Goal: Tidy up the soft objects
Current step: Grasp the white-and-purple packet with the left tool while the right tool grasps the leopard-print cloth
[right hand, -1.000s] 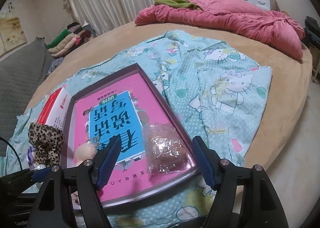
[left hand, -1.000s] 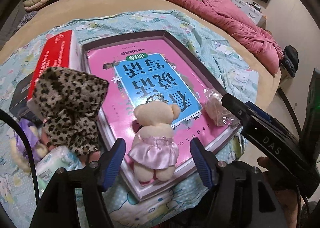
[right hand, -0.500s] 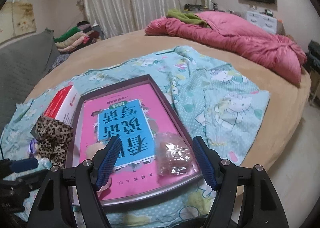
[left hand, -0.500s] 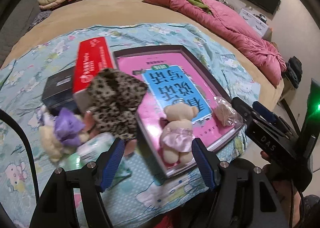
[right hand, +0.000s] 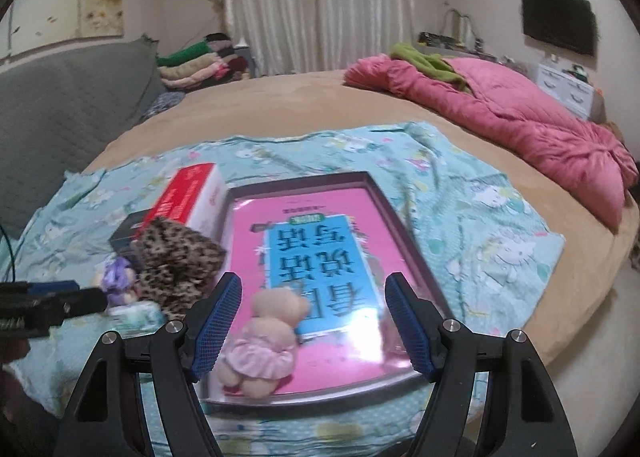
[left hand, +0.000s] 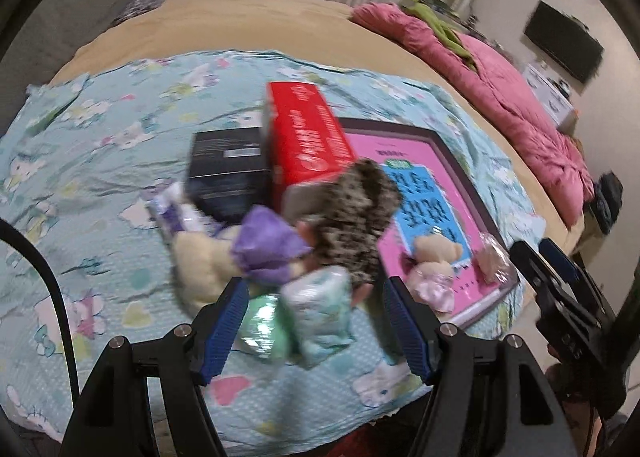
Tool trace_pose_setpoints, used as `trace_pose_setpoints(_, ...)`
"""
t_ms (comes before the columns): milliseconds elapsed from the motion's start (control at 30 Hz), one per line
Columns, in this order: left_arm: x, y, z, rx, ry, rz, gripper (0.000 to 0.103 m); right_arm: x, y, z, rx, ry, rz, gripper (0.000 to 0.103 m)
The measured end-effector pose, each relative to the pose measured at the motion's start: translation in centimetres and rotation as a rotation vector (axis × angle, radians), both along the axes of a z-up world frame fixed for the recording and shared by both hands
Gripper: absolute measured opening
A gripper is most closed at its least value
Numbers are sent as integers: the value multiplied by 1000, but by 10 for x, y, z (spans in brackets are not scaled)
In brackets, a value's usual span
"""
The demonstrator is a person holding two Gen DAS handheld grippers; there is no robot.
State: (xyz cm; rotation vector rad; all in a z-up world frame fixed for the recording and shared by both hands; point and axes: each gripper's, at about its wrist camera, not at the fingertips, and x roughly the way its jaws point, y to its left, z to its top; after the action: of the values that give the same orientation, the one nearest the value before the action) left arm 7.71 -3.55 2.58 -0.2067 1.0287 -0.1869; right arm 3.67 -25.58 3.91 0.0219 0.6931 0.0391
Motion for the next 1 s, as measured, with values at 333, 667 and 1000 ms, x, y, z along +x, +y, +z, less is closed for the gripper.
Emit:
trace_pose_setpoints(333, 9, 72, -18, -48, 27, 154, 69, 16, 47, -6, 23, 49, 100, 76)
trace_pose_setpoints(667, 38, 126, -52, -152, 86, 266, 70, 40, 70, -22, 83, 97, 141, 76)
trace_pose_setpoints(1000, 78, 123, -85, -224, 165, 262, 70, 63, 87, -39, 124, 138, 161, 77)
